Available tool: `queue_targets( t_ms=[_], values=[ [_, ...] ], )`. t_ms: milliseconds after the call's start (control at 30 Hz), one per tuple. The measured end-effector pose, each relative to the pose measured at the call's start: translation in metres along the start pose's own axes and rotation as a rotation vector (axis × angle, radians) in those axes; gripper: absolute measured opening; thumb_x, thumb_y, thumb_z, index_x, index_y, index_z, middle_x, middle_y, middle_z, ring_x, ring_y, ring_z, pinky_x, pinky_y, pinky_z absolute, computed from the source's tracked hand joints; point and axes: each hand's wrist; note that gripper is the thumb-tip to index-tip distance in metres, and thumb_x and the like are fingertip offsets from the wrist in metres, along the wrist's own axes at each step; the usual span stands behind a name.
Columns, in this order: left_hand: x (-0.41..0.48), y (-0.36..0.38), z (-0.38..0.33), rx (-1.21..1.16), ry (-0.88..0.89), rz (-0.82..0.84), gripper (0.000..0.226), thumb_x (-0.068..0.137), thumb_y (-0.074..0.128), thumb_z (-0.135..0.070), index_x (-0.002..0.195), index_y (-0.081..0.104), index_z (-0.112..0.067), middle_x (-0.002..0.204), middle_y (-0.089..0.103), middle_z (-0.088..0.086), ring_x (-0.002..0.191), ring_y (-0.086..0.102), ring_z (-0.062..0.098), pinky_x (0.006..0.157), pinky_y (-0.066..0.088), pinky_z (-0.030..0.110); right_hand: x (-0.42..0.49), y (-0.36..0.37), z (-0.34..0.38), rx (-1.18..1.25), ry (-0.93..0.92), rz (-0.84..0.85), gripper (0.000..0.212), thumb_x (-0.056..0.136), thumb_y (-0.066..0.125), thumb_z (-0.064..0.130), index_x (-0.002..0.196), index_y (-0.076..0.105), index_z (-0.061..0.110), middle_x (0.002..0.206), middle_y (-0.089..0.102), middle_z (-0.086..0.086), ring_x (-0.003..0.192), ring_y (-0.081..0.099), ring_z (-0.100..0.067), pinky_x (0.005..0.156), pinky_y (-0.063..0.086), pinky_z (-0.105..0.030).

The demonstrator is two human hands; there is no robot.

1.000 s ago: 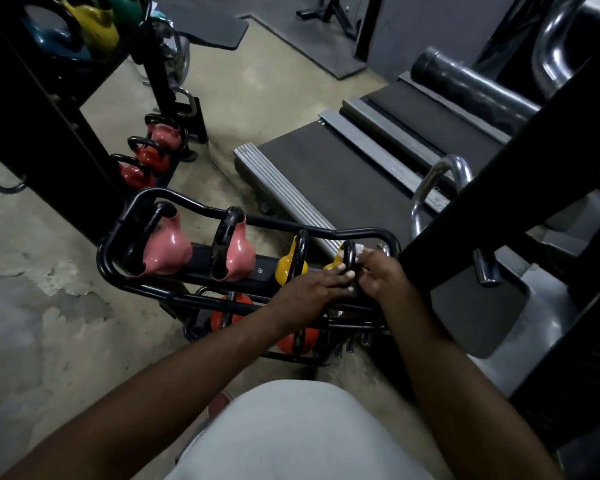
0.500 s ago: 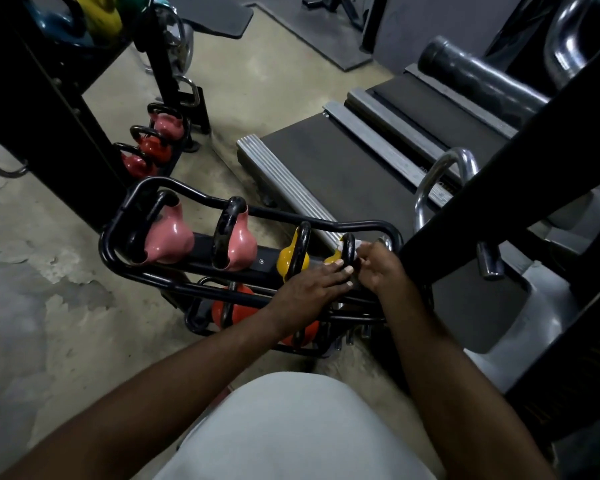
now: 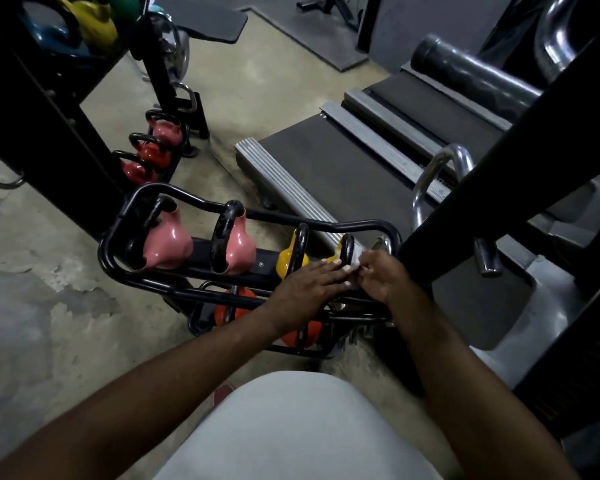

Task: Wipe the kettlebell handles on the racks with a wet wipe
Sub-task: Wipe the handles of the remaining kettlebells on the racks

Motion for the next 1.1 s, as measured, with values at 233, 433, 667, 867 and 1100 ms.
queue_targets(
  t_ms=[233,433,667,867,1100],
  values=[
    [-0.002,-0.001,0.001,-0.027,0.026,-0.012,0.049,0.085,0.036,-0.016,0.122,0.068,-0.013,0.137,0.059,0.009,0.130,0.053,0.026,0.110,0.040,0.045,0.000,0.001,0.000,-0.018,0.007,-0.112,0.029,0.085,0.033,-0.008,0.082,0.057,0.007,0.069,0.065,-0.007,0.066,0.060,-0.019,0.064,0.049,-0.028],
    [0.001,-0.004,0.004,-0.156,-0.010,0.006,0.046,0.092,0.039,-0.028,0.126,0.066,-0.014,0.142,0.055,0.006,0.134,0.048,0.023,0.109,0.042,0.039,0.011,0.007,0.017,-0.013,0.025,-0.298,0.026,0.085,0.035,-0.007,0.076,0.052,0.011,0.063,0.052,-0.006,0.058,0.050,-0.019,0.057,0.041,-0.028],
    [0.055,-0.022,0.027,-0.395,-0.398,-0.128,0.040,0.091,0.062,-0.024,0.130,0.062,-0.018,0.134,0.062,0.005,0.122,0.057,0.019,0.105,0.044,0.031,0.003,0.003,0.009,0.043,0.019,-0.202,0.032,0.087,0.028,-0.009,0.072,0.051,0.006,0.063,0.056,-0.007,0.063,0.049,-0.020,0.063,0.041,-0.027],
    [0.106,-0.042,0.053,-0.332,-0.501,0.326,0.040,0.093,0.063,-0.041,0.127,0.066,-0.021,0.122,0.069,0.005,0.114,0.062,0.023,0.094,0.048,0.029,-0.010,0.003,-0.011,-0.022,0.021,-0.183,0.029,0.087,0.032,-0.006,0.074,0.054,0.007,0.056,0.057,-0.006,0.056,0.051,-0.019,0.060,0.042,-0.028],
    [0.114,-0.034,0.068,-0.378,-0.464,0.421,0.040,0.089,0.065,-0.047,0.121,0.070,-0.022,0.116,0.072,0.002,0.109,0.065,0.016,0.093,0.049,0.026,-0.008,0.011,-0.021,0.005,-0.016,-0.225,0.026,0.085,0.035,-0.002,0.085,0.060,0.000,0.062,0.055,-0.005,0.053,0.052,-0.017,0.055,0.038,-0.029]
  ],
)
Point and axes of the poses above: each hand's wrist, its own x-axis towards the middle knuckle, its own y-axis out of the palm, z = x × y
